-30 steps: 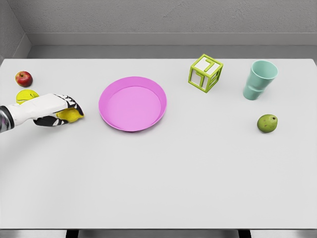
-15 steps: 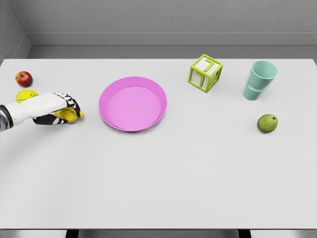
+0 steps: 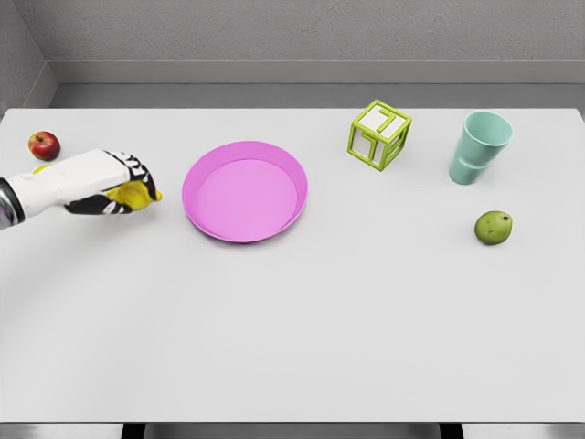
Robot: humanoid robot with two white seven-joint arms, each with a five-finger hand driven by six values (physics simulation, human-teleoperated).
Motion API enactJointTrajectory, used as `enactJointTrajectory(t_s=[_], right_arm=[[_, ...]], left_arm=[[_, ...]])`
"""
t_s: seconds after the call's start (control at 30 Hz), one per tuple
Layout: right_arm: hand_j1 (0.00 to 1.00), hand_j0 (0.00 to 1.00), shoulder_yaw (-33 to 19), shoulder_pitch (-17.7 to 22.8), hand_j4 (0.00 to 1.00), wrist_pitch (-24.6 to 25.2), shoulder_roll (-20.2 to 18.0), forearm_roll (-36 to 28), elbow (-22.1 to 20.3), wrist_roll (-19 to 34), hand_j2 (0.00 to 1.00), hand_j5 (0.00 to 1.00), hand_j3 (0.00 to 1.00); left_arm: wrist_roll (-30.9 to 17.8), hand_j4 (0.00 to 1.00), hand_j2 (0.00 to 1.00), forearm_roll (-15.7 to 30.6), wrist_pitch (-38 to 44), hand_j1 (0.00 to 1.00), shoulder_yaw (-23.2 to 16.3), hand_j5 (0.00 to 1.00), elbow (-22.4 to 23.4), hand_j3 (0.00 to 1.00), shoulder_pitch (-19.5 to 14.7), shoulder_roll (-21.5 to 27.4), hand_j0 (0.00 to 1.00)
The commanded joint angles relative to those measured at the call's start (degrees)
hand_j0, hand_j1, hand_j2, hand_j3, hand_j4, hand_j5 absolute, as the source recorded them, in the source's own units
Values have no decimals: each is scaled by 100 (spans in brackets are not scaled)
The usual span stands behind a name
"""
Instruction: Put the lemon on the plate with left arm
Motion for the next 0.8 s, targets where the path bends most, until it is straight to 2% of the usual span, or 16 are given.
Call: enactJointTrajectory(t_s=[0.0, 0.27, 0.4, 0.57, 0.6, 0.63, 0.67, 0.73, 0.77], right_arm=[[100, 100, 0, 9, 100, 0, 0, -3, 0, 0, 100, 100, 100], [100, 100, 0, 9, 100, 0, 0, -3, 0, 0, 100, 100, 100], [100, 100, 0, 9, 100, 0, 0, -3, 0, 0, 100, 100, 100], [100, 100, 0, 9, 100, 0, 0, -3, 0, 0, 100, 100, 100], [100, 100, 0, 9, 100, 0, 0, -3, 0, 0, 100, 100, 100], [100, 100, 0, 9, 100, 0, 0, -3, 0, 0, 100, 100, 100], [100, 100, 0, 9, 100, 0, 0, -3, 0, 0, 100, 100, 100], [100, 100, 0, 9, 100, 0, 0, -3, 0, 0, 100, 100, 100], [100, 100, 0, 9, 100, 0, 0, -3, 0, 0, 100, 100, 100]], left_arm=[[6, 50, 50, 173, 18, 50, 35, 50, -132, 50, 0, -23, 50], [6, 50, 50, 190, 18, 50, -62, 50, -642, 50, 18, -383, 50], [6, 50, 50, 182, 18, 50, -97, 50, -730, 50, 18, -664, 50], [6, 50, 50, 129, 18, 50, -211, 50, -703, 50, -141, -998, 50], [6, 54, 54, 146, 18, 54, -211, 54, -703, 54, -176, -1069, 54], [6, 86, 86, 208, 18, 86, -150, 86, -703, 86, -185, -1060, 86], [6, 100, 100, 243, 18, 100, -123, 100, -703, 100, -220, -1051, 100], [6, 100, 100, 269, 18, 100, -114, 100, -721, 100, -237, -990, 100], [6, 100, 100, 348, 18, 100, 43, 100, -712, 100, -229, -876, 100]])
